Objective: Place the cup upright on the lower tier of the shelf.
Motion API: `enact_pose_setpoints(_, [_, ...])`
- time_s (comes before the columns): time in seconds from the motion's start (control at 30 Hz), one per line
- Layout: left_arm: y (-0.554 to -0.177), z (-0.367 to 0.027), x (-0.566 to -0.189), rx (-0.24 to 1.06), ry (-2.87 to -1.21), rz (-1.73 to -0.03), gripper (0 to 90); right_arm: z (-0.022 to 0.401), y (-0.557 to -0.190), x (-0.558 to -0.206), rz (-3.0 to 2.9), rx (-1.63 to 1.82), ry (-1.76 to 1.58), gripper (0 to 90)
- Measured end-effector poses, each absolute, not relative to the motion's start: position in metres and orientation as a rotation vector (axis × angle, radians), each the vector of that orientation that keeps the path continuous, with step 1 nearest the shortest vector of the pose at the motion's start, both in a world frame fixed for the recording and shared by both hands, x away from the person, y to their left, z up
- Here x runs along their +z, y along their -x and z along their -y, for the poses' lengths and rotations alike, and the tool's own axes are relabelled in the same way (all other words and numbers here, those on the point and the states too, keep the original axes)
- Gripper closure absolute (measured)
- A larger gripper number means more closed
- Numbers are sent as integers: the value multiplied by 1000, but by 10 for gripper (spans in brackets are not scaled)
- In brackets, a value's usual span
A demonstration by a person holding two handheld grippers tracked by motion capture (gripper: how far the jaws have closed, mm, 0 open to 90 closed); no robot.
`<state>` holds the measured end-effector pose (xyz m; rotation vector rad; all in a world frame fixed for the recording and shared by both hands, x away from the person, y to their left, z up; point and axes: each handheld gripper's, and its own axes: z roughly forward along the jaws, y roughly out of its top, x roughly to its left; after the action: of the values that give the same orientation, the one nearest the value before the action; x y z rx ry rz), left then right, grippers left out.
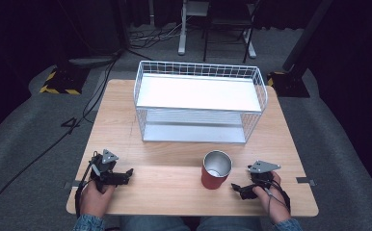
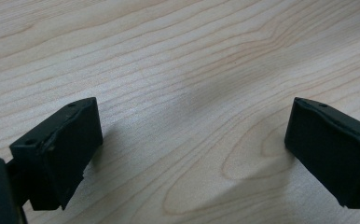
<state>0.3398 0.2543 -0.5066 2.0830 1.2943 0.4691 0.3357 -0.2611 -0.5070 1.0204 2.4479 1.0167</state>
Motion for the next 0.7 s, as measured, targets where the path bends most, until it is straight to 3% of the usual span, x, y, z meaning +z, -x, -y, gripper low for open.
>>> enact_pose_setpoints(0.43, [-340, -254, -507, 469, -2083, -1295, 43, 265, -327, -506, -2471, 1079, -1021, 19])
enact_pose_setpoints(0.47, [-340, -254, -506, 469, -2084, -1296, 43, 265, -325, -506, -2473, 1089, -1012, 61])
enact_pose_setpoints(0.5, [-340, -254, -507, 469, -2083, -1295, 43, 267, -320, -505, -2457, 1138, -1004, 198])
enact_pose_setpoints(0.7, [-340, -254, -507, 469, -2084, -1295, 43, 270, -307, -499, -2415, 1241, -1034, 163])
